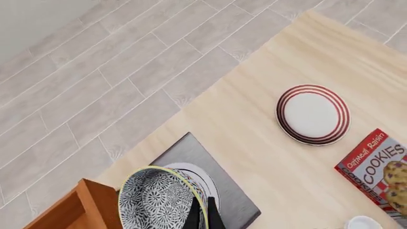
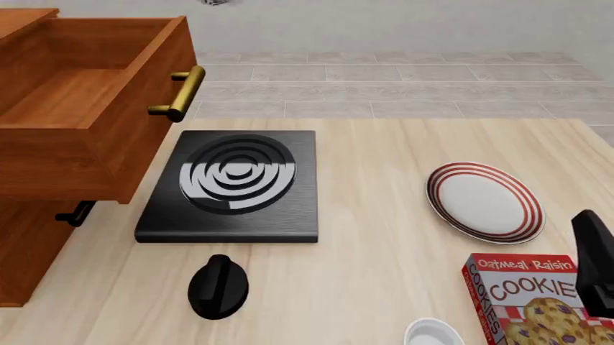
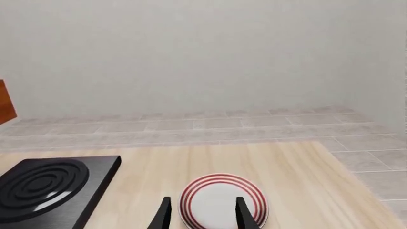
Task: Pick the akita bowl in the top layer of the wooden cabinet and place it on the plate.
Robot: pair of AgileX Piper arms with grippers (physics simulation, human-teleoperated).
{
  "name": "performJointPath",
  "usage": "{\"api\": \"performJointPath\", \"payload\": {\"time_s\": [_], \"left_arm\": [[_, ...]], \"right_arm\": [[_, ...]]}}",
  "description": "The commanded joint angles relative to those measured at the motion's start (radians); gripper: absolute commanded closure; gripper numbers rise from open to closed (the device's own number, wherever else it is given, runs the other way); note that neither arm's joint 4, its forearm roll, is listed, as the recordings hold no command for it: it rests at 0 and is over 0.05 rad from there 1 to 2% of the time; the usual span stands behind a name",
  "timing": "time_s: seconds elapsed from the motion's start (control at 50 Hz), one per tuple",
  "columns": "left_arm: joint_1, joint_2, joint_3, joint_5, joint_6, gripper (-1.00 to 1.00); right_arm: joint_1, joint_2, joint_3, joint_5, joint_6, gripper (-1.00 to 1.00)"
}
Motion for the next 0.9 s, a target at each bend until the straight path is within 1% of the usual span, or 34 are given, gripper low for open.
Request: {"api": "performJointPath", "payload": {"time_s": [0.02,0.16,0.48,0.9], "left_arm": [[-0.052,0.020,0.000,-0.019,-0.001,1.00],[-0.093,0.038,-0.008,-0.026,-0.007,1.00],[-0.135,0.069,-0.012,-0.045,0.000,1.00],[-0.198,0.110,0.021,-0.094,0.001,1.00]], "right_arm": [[-0.005,0.000,-0.002,-0.003,0.002,-1.00],[-0.008,0.000,-0.004,-0.003,-0.001,-1.00],[-0.007,0.000,-0.005,-0.003,-0.007,-1.00],[-0.006,0.000,-0.002,-0.003,-0.010,-1.00]]}}
